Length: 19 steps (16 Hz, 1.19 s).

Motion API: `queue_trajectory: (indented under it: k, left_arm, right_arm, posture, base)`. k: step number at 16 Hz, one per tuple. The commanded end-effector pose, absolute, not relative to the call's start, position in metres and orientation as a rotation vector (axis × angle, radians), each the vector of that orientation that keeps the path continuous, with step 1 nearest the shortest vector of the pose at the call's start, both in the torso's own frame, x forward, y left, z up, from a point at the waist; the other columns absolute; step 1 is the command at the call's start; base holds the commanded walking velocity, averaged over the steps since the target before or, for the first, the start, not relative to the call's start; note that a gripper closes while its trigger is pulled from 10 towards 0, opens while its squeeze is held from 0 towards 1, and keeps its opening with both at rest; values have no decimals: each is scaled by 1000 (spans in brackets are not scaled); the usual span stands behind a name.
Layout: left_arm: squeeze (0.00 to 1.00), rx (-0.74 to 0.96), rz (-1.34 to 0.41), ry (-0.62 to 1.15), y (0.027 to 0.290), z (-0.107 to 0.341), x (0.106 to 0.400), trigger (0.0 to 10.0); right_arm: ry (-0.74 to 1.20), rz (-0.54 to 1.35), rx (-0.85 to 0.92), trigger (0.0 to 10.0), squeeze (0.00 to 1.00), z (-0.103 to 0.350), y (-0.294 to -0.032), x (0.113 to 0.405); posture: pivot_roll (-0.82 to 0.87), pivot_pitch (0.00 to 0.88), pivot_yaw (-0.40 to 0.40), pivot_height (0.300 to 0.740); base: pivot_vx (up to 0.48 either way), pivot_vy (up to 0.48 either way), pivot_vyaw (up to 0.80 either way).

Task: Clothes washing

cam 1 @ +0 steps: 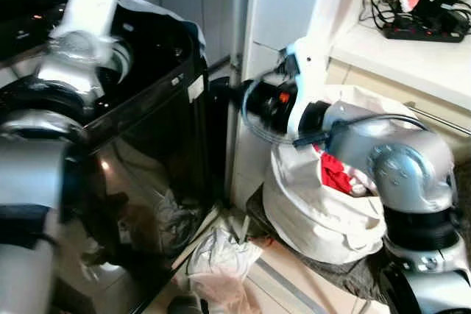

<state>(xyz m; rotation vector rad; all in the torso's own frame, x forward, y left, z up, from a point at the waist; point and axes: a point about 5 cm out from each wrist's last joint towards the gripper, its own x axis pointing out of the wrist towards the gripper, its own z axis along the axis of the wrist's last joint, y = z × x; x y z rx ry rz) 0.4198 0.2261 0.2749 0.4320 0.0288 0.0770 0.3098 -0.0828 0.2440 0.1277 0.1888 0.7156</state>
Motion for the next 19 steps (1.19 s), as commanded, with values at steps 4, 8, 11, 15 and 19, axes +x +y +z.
queue_trajectory:
  k: [4, 8, 11, 15, 19]
  left_arm:
    - [0, 153, -390, -132, 156, 222, 393, 10000]
    - [0, 125, -609, -92, 122, 176, 343, 10000]
    - [0, 200, -676, -79, 108, 168, 321, 10000]
    - [0, 244, -736, -67, 109, 174, 300, 10000]
    - [0, 247, -804, -28, 113, 178, 278, 10000]
  right_arm:
    - [207, 264, 92, 10000, 761, 219, -150, 352]
    - [311, 120, 109, 10000, 1000, 179, -187, 377]
    - [376, 122, 117, 10000, 1000, 151, -198, 383]
    - [452, 92, 153, 10000, 1000, 126, -197, 384]
    - [520, 36, 95, 10000, 1000, 107, -197, 378]
  posture:
    - [22, 0, 1, 740]
    - [37, 0, 11, 740]
    - [89, 0, 4, 740]
    - [149, 0, 12, 740]
    - [216, 0, 21, 740]
  base:
    - [0, 0, 0]
    - [0, 0, 0]
    - [0, 0, 0]
    - [0, 0, 0]
    - [0, 0, 0]
